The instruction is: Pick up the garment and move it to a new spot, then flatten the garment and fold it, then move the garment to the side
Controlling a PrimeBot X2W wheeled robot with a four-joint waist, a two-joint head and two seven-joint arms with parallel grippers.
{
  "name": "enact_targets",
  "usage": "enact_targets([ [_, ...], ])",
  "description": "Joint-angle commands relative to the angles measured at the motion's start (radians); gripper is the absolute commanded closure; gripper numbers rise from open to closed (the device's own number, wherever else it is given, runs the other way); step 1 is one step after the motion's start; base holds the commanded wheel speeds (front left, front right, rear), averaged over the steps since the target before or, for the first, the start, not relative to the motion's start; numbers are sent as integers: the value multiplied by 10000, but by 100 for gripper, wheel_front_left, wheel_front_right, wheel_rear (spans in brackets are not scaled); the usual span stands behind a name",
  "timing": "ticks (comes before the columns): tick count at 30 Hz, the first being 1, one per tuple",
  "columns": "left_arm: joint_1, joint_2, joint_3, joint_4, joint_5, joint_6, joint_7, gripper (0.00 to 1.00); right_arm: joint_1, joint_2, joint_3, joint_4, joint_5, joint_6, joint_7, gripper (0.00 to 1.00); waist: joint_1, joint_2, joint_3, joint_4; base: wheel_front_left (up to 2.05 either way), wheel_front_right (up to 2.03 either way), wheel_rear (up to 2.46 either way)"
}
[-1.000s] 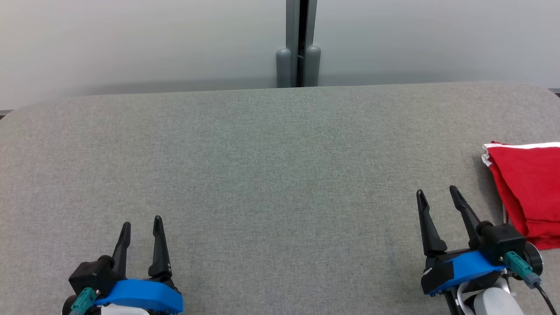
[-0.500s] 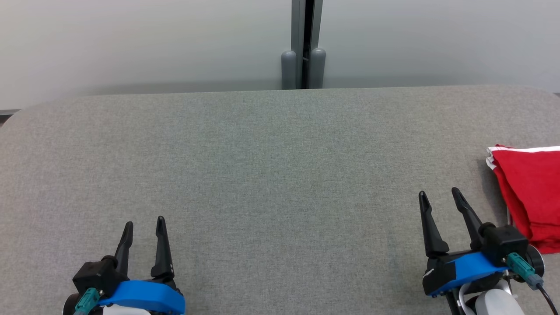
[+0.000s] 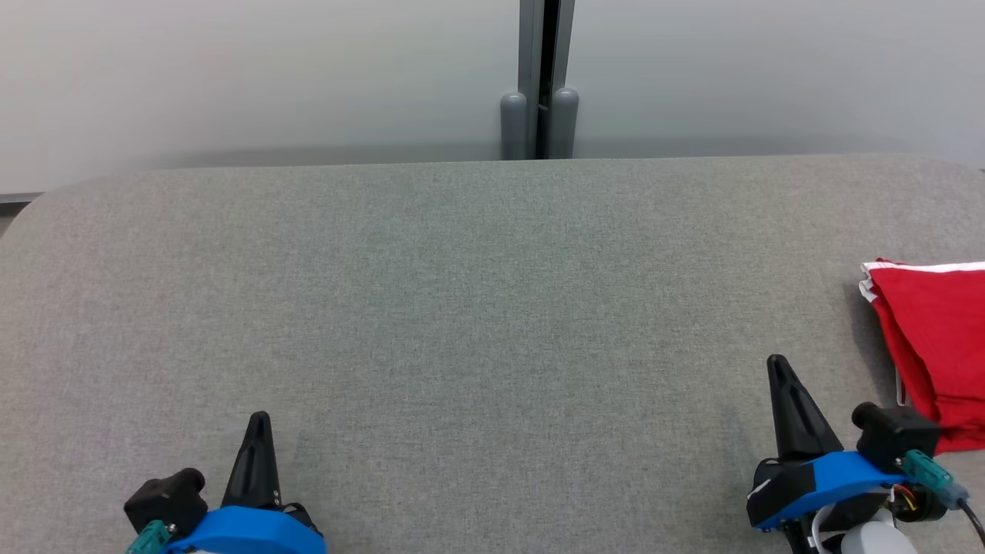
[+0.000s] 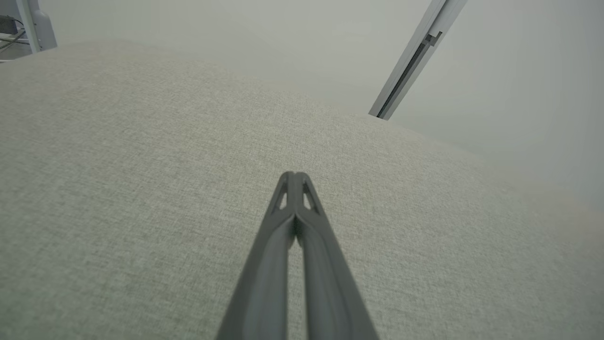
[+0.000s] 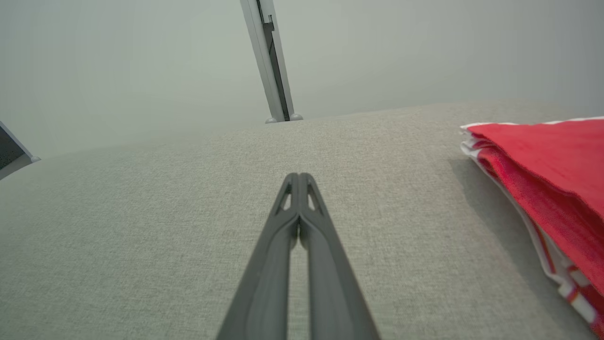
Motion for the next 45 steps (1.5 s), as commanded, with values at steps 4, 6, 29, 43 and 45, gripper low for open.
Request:
enact_targets([
  [4,-228,-32,252,-245,-812,-98,222,100,-36,-29,-60,-268,1059,2,199,100,0,0,-33,14,0,0,0],
  [6,-247,-51,317,-277,-1122,-125,316,100,-15,-30,-70,-314,1450,2,280,100,0,0,-50,21,0,0,0],
  [29,-436,-232,962,-583,-4218,-417,1244,100,125,-42,-257,-649,5350,1,1188,100,0,0,-240,106,0,0,0],
  [43,-523,-331,1289,-734,-5756,-568,1720,100,182,-50,-367,-793,7282,2,1660,100,0,0,-355,157,0,0,0],
  [45,-533,-342,1336,-753,-5961,-577,1778,100,190,-51,-383,-813,7533,2,1721,100,0,0,-372,164,0,0,0],
])
